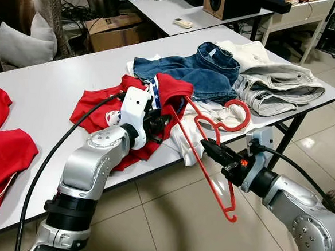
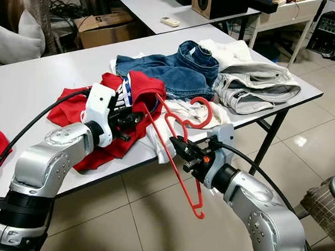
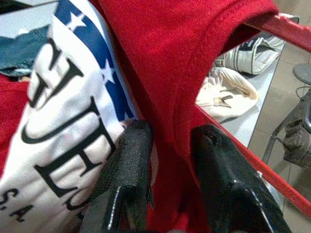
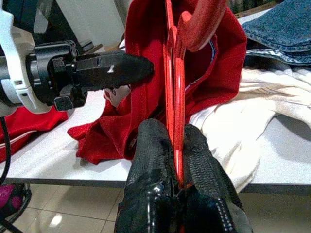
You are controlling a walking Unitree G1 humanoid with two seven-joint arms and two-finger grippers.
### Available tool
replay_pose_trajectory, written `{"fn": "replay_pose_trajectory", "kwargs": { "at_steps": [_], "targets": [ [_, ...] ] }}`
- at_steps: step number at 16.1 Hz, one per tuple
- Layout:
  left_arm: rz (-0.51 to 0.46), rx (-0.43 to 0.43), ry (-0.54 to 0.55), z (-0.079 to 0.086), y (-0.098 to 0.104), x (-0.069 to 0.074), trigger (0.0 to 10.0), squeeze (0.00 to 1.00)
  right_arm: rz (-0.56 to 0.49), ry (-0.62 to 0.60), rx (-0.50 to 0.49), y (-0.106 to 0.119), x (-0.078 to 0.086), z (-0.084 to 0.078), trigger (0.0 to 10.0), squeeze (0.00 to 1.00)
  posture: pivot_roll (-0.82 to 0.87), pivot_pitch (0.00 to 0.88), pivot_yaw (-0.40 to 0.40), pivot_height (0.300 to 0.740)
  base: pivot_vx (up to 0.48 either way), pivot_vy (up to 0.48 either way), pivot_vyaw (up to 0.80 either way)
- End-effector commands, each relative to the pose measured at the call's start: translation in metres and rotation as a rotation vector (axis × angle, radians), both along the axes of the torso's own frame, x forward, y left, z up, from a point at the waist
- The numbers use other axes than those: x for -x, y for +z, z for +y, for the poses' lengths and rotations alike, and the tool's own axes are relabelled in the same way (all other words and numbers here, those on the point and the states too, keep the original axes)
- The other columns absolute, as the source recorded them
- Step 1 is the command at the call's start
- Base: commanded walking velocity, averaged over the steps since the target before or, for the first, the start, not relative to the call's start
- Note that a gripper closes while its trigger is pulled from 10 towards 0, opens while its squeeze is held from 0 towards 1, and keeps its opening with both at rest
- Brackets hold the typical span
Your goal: Hang hanger
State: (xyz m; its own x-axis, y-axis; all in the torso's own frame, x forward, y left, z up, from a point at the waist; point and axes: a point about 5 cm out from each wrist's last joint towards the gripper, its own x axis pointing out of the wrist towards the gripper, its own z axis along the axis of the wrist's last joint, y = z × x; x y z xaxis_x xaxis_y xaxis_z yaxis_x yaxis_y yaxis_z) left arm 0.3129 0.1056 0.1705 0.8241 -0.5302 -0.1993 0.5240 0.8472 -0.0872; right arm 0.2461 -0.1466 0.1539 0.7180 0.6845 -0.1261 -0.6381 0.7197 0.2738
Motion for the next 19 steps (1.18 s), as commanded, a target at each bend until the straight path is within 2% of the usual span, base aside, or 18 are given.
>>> {"fn": "replay_pose_trajectory", "kwargs": {
  "at_steps": [1,6,8,10,11,14,16,17,19],
  "targets": [
    [0.001,-0.016,0.022,0.007,-0.004,-0.001,0.0,0.0,-0.022,0.012,-0.016,0.007,-0.001,0.002,10.0,0.0,-0.13,0.0,0.114,0.74,0.0,0.0,0.0],
    [-0.037,-0.05,-0.011,0.014,0.009,-0.001,0.0,0.0,-0.017,0.007,-0.017,0.005,-0.002,0.003,10.0,0.0,-0.12,0.0,0.117,0.74,0.0,0.0,0.0],
    [-0.132,-0.161,-0.117,0.022,0.046,-0.002,0.0,0.0,0.02,-0.026,-0.034,-0.006,-0.004,0.009,10.0,0.0,-0.07,0.018,0.116,0.74,0.0,0.0,0.0],
    [-0.169,-0.214,-0.138,0.026,0.061,-0.002,0.0,0.0,0.031,-0.018,-0.055,-0.011,-0.006,0.016,10.0,0.0,-0.03,0.033,0.117,0.74,0.0,0.0,0.0],
    [-0.213,-0.291,-0.18,0.031,0.084,0.001,0.0,0.0,0.053,-0.026,-0.073,-0.02,-0.011,0.025,10.0,0.0,0.01,0.044,0.129,0.74,0.0,0.0,0.0],
    [-0.245,-0.337,-0.265,0.025,0.106,0.008,0.0,0.0,0.094,-0.059,-0.113,-0.025,-0.016,0.03,10.0,0.0,0.03,0.048,0.13,0.74,0.0,0.0,0.0],
    [-0.235,-0.379,-0.33,0.021,0.109,0.013,0.0,0.0,0.117,-0.081,-0.119,-0.03,-0.024,0.036,10.0,0.0,0.02,0.038,0.132,0.74,0.0,0.0,0.0],
    [-0.205,-0.416,-0.369,0.02,0.104,0.016,0.0,0.0,0.118,-0.117,-0.145,-0.029,-0.033,0.039,10.0,0.0,0.02,0.034,0.131,0.74,0.0,0.0,0.0],
    [-0.181,-0.505,-0.336,0.025,0.086,0.011,0.0,0.0,0.087,-0.178,-0.205,-0.019,-0.046,0.042,10.0,0.0,0.01,0.033,0.125,0.74,0.0,0.0,0.0]
  ]
}}
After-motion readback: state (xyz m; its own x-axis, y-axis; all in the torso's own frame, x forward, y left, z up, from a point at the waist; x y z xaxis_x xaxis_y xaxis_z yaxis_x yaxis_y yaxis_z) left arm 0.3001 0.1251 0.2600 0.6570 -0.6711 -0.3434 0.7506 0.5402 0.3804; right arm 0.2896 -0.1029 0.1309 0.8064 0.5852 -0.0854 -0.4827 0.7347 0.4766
